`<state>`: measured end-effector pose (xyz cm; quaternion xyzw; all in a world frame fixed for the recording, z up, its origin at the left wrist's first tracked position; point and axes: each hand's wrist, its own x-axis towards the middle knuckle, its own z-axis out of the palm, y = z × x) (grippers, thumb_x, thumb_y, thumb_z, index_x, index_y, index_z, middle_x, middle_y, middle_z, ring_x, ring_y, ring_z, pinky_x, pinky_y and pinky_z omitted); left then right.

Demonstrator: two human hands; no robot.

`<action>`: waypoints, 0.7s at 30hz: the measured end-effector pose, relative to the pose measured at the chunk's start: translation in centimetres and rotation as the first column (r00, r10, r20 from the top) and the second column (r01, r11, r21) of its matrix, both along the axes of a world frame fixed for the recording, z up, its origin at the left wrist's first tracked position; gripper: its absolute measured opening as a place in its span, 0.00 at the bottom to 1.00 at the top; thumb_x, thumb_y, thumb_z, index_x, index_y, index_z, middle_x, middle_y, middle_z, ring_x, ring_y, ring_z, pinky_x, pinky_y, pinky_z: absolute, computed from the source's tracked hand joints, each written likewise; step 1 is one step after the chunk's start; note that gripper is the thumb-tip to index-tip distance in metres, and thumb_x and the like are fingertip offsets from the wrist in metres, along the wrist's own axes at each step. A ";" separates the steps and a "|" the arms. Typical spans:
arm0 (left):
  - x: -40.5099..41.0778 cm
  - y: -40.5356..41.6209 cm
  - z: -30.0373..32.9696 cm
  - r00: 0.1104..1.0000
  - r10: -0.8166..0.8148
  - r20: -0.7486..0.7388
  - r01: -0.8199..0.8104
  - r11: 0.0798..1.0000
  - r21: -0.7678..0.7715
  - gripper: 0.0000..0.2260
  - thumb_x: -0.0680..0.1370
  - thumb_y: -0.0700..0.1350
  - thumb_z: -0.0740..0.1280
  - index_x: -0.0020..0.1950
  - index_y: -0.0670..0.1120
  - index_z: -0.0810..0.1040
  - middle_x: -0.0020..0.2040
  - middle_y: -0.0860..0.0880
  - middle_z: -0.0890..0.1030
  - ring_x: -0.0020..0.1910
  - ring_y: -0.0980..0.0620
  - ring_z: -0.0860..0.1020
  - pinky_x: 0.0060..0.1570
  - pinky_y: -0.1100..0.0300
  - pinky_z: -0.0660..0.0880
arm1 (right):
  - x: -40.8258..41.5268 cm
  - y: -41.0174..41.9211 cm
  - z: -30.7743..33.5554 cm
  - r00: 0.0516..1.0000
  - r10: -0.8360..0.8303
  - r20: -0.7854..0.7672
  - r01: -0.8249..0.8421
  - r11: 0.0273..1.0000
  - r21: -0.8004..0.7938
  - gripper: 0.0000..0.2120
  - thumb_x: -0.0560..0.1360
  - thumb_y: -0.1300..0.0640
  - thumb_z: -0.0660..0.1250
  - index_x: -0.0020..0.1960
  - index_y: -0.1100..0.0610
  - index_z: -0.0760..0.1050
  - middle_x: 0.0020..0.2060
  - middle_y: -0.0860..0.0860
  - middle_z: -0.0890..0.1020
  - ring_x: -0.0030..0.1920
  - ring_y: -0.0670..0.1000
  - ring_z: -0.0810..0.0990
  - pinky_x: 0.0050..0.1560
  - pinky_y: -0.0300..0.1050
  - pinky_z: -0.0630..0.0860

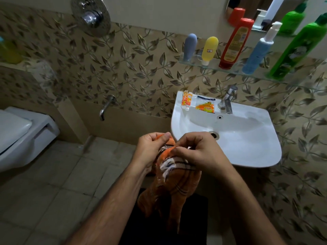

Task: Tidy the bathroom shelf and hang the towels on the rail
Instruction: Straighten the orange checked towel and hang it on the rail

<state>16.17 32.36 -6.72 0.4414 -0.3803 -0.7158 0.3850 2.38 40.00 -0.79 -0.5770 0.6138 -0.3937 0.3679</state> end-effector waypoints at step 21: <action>-0.1 1.5 1.0 0.981 -0.193 0.018 0.194 0.977 -0.083 0.21 0.80 0.54 0.61 0.50 0.38 0.84 0.42 0.37 0.83 0.40 0.46 0.81 0.41 0.58 0.78 | 1.5 -1.0 -3.0 0.895 -0.342 -0.286 0.331 0.940 -0.087 0.07 0.74 0.52 0.72 0.39 0.52 0.82 0.30 0.44 0.81 0.33 0.43 0.79 0.33 0.37 0.71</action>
